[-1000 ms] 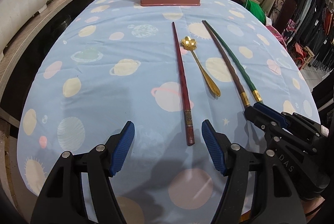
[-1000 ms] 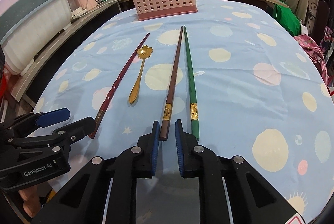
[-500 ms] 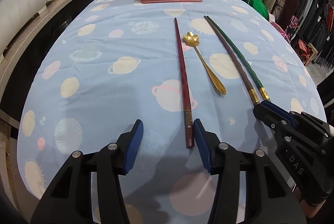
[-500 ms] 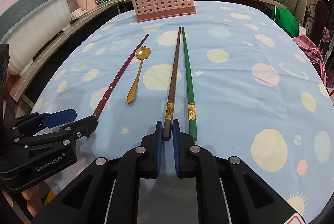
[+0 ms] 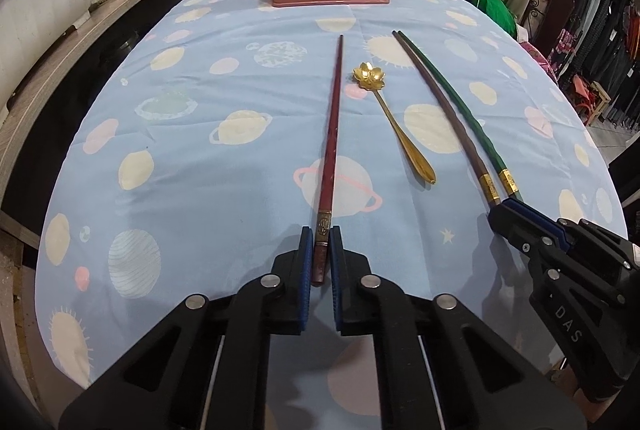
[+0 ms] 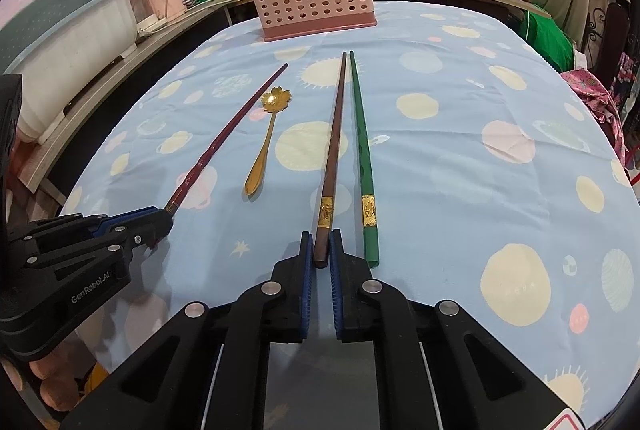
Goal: Organize utensils
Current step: 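Grasp the carved dark-red chopstick with the left tool while the right tool grasps a brown chopstick, then lift both held chopsticks and carry them over the pink basket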
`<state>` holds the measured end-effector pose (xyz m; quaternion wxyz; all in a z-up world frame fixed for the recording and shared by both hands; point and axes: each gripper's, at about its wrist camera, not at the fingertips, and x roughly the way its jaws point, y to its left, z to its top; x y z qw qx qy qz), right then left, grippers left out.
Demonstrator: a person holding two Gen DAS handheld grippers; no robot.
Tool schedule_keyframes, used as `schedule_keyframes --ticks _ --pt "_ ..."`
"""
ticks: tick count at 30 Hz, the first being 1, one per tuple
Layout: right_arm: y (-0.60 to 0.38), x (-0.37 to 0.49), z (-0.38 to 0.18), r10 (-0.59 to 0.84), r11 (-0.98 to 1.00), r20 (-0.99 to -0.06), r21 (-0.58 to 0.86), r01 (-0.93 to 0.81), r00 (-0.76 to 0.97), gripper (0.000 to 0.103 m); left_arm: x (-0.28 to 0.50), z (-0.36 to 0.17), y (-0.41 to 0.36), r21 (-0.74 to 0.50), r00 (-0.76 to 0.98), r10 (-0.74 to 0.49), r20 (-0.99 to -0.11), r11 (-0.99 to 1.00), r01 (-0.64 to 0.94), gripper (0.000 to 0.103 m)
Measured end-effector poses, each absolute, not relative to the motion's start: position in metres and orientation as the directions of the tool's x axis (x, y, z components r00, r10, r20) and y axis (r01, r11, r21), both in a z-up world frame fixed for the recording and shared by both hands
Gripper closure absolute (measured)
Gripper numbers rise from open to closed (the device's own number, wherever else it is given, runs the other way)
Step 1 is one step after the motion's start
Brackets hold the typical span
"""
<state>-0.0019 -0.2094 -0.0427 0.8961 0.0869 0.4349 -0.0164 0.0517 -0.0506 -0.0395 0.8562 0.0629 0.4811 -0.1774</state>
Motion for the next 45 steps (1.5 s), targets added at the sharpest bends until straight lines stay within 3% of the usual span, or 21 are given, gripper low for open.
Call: schedule_keyframes --ticks 15,45 --pt "-0.211 -0.013 0.003 0.071 0.979 -0.731 0.182 0.094 0.679 0.095 0.051 0.000 -0.023 -0.144 0.482 -0.288 -0.827 0.939 0.313 0.096" --pt "-0.246 0.005 0.147 0.039 0.975 -0.487 0.210 0.074 0.873 0.096 0.083 0.147 -0.018 -0.155 0.678 -0.357 -0.643 0.927 0.341 0.096"
